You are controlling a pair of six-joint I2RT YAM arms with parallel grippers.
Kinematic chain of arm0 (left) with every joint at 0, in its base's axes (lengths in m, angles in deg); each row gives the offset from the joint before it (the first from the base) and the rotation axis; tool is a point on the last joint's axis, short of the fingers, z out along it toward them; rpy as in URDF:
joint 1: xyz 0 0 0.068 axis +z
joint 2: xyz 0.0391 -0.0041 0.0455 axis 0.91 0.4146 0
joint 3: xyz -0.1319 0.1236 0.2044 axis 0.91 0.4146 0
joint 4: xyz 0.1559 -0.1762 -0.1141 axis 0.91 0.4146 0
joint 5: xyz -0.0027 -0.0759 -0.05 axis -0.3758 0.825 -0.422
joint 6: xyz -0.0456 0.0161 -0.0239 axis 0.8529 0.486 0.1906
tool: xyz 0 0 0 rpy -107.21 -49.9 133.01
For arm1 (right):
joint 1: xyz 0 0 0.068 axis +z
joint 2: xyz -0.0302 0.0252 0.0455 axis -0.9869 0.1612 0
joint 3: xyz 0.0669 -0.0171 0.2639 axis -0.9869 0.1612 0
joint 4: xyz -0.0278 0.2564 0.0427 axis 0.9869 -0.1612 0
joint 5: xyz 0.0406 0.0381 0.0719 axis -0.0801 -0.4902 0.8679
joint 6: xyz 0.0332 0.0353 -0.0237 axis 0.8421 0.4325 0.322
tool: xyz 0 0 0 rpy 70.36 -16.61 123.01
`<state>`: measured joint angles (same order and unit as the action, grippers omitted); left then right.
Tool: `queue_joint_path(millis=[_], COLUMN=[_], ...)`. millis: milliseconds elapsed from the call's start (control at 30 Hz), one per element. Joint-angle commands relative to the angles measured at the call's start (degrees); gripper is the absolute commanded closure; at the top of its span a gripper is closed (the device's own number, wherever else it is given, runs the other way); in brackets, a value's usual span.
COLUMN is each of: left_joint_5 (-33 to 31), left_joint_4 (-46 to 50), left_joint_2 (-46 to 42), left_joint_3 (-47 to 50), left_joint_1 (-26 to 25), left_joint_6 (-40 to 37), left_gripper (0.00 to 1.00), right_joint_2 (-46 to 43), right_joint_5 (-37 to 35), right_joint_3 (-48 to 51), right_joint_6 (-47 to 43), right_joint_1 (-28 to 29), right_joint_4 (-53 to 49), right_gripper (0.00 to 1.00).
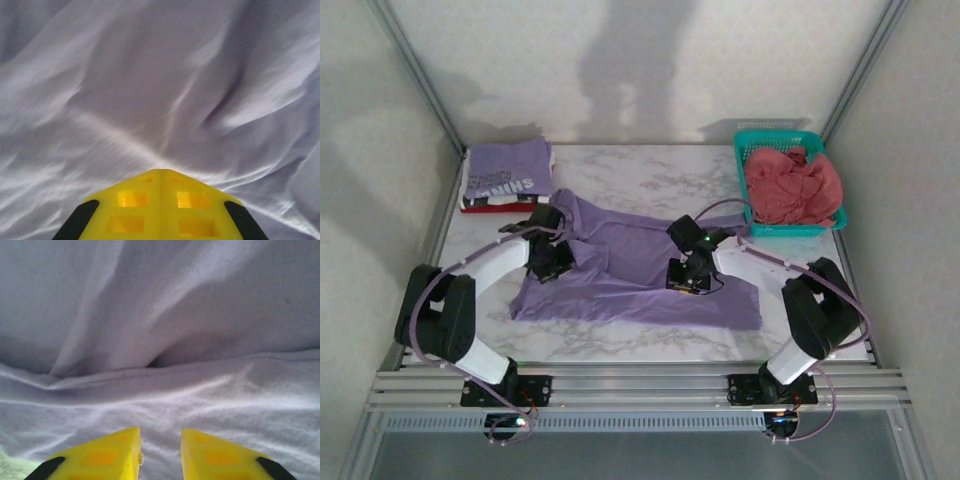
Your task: Fold and stack the t-shirts
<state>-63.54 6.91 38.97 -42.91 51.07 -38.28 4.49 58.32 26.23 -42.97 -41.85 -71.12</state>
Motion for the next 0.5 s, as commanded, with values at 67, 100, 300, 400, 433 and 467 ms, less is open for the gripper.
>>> queue_joint_path(millis=[67, 100, 300, 400, 433, 467], left_joint_5=[0.6, 0.8, -1.8, -3.9, -4.3, -4.7], left_joint_4=[-0.8, -1.9, -3.0, -2.3, -2.2, -1.8], left_joint_2=[2.7, 2.0, 0.9, -1.2, -2.3, -3.2], left_joint_3=[3.5, 5.1, 10.2, 12.6, 13.6, 14.4], left_joint_1=[0.2, 0.2, 0.1, 0.2, 0.2, 0.2], left_joint_6=[-2.3, -1.8, 0.0, 0.8, 1.1, 1.4], left_gripper=[1.00, 1.00, 1.00, 1.00, 1.00, 1.00], right_joint_2=[5.0, 5.5, 6.1, 5.6, 5.3, 5.0], right_joint_5=[3.4, 3.7, 4.8, 5.4, 5.4, 5.5], right_joint_3=[-1.4, -1.2, 1.5, 3.4, 4.2, 4.9], right_joint_6=[-1.0, -1.1, -1.0, -0.3, 0.2, 0.8], right_joint_1=[0.1, 0.1, 0.7, 2.1, 2.9, 3.5], right_joint_4=[2.3, 2.6, 3.6, 3.9, 4.2, 4.4], right_gripper=[0.72, 0.73, 0.73, 0.73, 0.73, 0.73])
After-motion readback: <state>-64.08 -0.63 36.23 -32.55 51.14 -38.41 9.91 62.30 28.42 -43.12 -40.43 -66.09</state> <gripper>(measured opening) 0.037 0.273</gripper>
